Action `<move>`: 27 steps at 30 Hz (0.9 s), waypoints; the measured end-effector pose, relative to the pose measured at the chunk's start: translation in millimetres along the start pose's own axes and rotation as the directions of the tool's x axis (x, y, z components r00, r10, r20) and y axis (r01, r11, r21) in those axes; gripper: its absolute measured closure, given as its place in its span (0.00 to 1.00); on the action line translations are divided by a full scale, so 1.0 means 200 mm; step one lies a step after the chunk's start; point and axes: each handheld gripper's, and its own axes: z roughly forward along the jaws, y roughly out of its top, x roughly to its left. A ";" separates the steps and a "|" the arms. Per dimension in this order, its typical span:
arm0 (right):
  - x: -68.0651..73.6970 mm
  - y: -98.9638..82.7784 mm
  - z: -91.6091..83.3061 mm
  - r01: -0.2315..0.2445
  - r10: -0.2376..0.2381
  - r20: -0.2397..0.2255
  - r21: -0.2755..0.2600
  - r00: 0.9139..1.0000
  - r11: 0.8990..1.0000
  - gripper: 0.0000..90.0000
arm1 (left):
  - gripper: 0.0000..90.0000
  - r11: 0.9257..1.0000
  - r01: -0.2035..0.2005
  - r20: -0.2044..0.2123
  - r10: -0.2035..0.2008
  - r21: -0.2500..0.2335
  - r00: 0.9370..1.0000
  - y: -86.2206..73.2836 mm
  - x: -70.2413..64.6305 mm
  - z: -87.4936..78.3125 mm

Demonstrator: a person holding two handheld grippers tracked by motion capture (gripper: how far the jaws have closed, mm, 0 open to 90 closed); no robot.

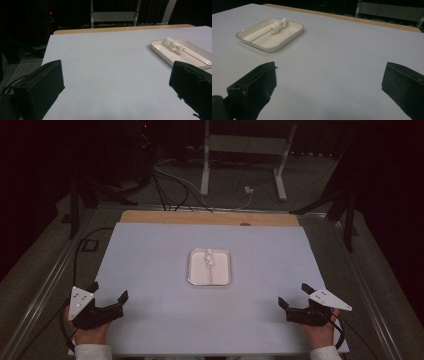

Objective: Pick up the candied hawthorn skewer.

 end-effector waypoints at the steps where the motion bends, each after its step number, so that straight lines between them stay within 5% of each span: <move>1: 0.00 0.00 0.00 -0.003 0.003 0.000 -0.003 1.000 1.000 0.00 | 0.01 1.000 0.003 -0.003 -0.003 0.001 1.000 0.00 0.00 0.00; 10: 0.00 0.00 -0.01 -0.007 0.007 0.019 -0.004 1.000 1.000 0.00 | 0.01 0.999 0.036 -0.029 -0.035 0.013 0.999 0.00 0.01 0.00; 17: -0.01 -0.01 -0.02 -0.016 0.017 0.033 -0.013 0.999 1.000 0.00 | 0.01 0.998 0.017 -0.053 -0.013 0.068 0.999 0.05 -0.04 0.02; 27: -0.01 -0.01 -0.02 -0.021 0.021 0.034 -0.006 0.999 1.000 0.00 | 0.01 0.996 0.004 -0.015 -0.003 0.085 1.000 0.15 -0.08 0.07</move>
